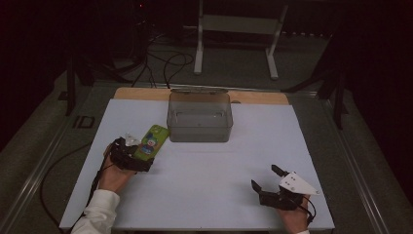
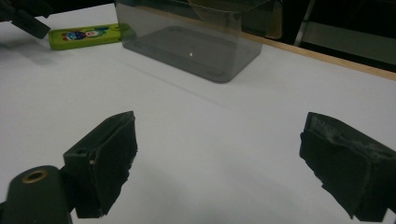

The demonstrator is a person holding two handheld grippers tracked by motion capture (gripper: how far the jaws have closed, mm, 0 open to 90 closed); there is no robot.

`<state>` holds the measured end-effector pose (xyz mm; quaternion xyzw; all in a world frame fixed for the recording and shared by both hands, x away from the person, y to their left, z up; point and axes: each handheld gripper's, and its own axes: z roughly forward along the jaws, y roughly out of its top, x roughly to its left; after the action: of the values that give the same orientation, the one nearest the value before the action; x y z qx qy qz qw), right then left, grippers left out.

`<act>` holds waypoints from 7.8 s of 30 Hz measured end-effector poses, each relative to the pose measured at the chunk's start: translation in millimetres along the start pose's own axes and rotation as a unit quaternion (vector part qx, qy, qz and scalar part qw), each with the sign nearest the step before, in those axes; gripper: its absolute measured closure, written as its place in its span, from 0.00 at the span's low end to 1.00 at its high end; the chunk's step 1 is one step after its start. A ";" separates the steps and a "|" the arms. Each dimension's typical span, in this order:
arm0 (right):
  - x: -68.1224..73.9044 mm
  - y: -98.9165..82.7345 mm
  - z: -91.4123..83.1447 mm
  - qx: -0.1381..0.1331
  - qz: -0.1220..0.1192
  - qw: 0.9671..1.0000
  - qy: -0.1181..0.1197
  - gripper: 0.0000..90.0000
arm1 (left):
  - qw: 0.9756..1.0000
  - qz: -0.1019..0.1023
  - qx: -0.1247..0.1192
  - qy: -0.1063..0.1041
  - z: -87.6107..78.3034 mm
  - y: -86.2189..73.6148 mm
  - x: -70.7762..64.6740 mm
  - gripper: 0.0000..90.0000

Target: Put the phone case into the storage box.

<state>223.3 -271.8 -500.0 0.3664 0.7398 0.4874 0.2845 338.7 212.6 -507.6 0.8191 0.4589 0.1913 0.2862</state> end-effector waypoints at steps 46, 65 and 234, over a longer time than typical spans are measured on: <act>-0.3 -0.1 1.0 0.003 -0.001 1.000 0.001 0.12 | 0.996 -0.035 0.085 -0.013 40.0 27.0 12.1 0.16; -1.0 -0.5 1.4 0.004 -0.001 1.000 0.002 0.12 | 0.997 -0.050 0.056 -0.006 29.5 21.1 13.2 0.17; 84.2 129.2 129.8 0.008 0.175 0.956 0.236 0.74 | 0.954 0.010 -0.296 -0.043 -57.5 25.7 -126.9 0.17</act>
<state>310.6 -103.2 -432.4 0.3665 0.7144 0.5961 0.0089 257.9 109.5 -453.7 0.7094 0.3610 0.2857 0.5337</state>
